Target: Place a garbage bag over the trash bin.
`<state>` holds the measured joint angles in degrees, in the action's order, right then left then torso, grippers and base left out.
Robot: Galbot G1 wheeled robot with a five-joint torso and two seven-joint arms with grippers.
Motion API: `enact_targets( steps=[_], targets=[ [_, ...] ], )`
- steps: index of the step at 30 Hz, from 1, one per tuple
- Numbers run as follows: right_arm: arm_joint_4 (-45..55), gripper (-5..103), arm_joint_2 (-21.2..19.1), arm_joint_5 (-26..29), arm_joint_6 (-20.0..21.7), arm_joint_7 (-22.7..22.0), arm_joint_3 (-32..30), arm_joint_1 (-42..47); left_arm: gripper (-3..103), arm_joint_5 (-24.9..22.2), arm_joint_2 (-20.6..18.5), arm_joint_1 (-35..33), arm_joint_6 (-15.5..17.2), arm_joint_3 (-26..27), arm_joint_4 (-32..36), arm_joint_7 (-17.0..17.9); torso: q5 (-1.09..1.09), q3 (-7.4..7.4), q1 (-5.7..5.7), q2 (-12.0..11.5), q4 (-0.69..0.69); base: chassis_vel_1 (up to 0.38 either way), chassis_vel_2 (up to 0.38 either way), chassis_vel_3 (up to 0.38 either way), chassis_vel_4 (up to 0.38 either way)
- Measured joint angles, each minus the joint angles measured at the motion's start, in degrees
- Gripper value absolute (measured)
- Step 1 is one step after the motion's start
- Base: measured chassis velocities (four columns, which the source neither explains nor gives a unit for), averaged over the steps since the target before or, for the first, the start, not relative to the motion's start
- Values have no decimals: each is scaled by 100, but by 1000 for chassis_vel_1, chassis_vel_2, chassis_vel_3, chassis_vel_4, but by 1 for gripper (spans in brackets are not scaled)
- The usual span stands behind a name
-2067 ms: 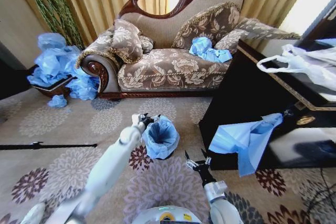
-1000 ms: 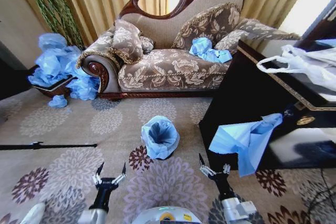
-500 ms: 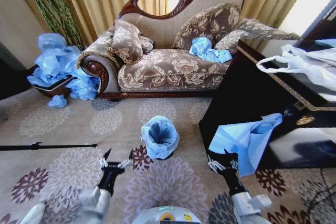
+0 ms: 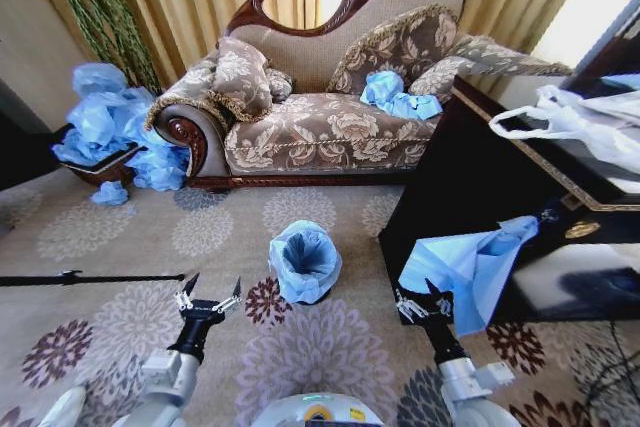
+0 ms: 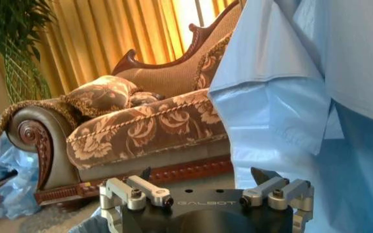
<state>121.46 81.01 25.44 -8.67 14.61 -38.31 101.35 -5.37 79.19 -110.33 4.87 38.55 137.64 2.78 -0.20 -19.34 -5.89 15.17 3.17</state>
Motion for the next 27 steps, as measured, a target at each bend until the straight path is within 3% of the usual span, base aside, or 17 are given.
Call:
enact_targets(
  steps=[27],
  targets=[
    [6,100,-2,-42,-21,-31,3,11,100,4,5,-8,-9,-11,-12,10,0,0,0,0,0,0,0,0,0]
  ],
)
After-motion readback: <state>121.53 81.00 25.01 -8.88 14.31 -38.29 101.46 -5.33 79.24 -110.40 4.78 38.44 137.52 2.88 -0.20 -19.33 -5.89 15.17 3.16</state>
